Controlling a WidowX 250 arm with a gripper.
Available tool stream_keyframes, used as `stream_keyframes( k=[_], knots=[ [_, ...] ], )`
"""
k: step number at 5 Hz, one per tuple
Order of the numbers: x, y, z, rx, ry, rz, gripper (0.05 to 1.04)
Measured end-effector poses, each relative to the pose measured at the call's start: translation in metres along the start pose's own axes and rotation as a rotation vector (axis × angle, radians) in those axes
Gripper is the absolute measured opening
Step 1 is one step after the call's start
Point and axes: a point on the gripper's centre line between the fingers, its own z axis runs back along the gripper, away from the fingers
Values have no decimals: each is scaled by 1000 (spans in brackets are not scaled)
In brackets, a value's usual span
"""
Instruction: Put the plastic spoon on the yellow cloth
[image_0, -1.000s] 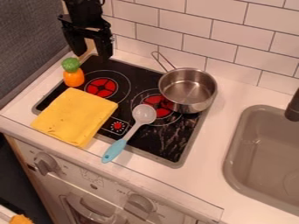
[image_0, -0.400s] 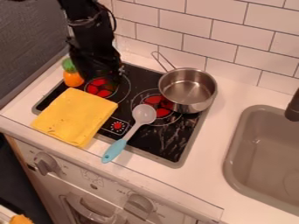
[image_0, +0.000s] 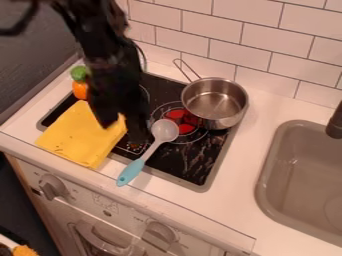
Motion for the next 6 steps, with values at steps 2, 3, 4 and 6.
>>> stream_keyframes(
  k=[2, 3, 4, 6],
  knots=[
    [-13, -24, -36, 35, 93, 13, 1001],
    [-12, -23, -50, 61, 125, 29, 930],
    [-10, -22, -55, 66, 127, 22, 638],
    [-3, -13, -44, 63, 118, 2, 364]
  ],
)
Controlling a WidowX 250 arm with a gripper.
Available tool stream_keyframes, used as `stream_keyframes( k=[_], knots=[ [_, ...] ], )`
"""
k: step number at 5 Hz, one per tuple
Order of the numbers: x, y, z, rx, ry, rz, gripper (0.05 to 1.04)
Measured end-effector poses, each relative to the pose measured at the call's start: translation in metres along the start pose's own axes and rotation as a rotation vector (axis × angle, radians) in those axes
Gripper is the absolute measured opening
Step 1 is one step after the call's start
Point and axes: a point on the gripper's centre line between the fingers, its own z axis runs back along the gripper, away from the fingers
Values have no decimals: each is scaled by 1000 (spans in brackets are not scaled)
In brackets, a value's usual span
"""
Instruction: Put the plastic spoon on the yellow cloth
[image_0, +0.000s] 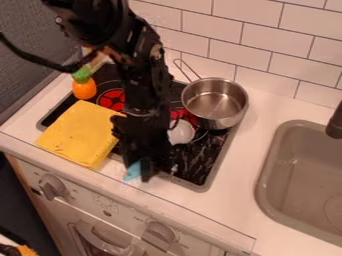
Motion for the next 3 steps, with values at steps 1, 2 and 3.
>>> stream_keyframes(
  k=[1, 2, 3],
  knots=[
    [3, 36, 28, -20, -86, 52, 364],
    [-1, 83, 39, -26, -142, 116, 364],
    [-5, 115, 21, -50, -132, 180, 364]
  ],
)
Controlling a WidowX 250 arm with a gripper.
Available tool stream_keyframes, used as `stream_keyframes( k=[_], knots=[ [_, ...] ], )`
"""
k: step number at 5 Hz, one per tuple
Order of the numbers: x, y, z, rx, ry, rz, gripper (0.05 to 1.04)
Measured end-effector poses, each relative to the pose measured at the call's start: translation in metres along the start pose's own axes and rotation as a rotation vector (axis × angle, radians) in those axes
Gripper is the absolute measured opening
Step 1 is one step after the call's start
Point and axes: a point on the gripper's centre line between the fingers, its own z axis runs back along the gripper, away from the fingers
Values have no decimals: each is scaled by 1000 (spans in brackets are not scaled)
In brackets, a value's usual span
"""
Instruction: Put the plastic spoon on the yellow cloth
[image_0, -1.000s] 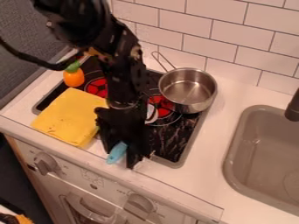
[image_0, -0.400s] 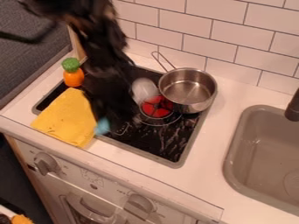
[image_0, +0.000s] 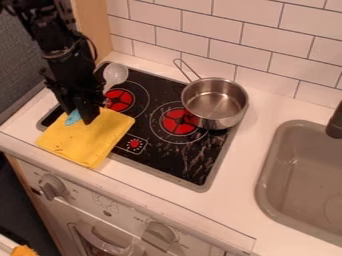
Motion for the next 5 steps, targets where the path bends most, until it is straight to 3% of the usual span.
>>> stream_keyframes(
  k=[1, 4, 5],
  knots=[
    [-3, 13, -13, 7, 8, -5, 364],
    [-28, 5, -28, 28, 41, -52, 364],
    [-29, 6, -29, 32, 35, -42, 453]
  ],
)
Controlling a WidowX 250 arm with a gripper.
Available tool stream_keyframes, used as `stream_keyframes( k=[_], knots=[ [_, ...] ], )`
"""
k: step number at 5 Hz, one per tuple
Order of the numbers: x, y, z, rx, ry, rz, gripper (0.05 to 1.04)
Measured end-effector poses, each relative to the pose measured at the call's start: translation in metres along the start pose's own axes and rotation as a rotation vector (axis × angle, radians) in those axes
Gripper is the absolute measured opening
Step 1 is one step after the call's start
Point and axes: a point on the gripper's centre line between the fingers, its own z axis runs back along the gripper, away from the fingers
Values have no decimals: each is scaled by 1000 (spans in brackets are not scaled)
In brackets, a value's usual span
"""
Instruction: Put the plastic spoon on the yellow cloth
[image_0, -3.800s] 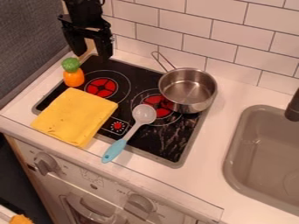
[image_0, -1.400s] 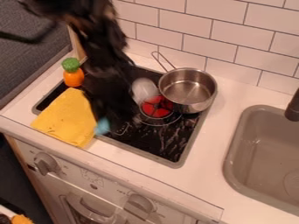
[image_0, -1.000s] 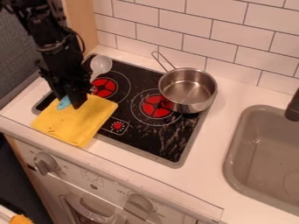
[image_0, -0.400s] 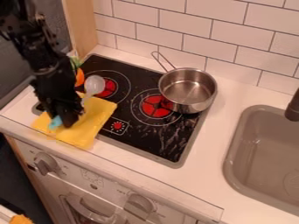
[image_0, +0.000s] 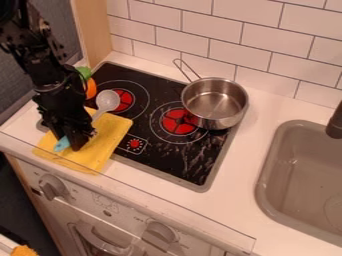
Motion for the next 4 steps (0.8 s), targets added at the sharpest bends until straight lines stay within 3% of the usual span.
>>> stream_keyframes(
  k=[1, 2, 3, 4],
  knots=[
    [-1, -1, 1, -11, 9, 14, 761],
    [3, 1, 23, -16, -44, 15, 988],
    [3, -1, 46, -10, -82, -14, 1005],
    [0, -1, 48, -6, -68, -8, 1001]
  ],
)
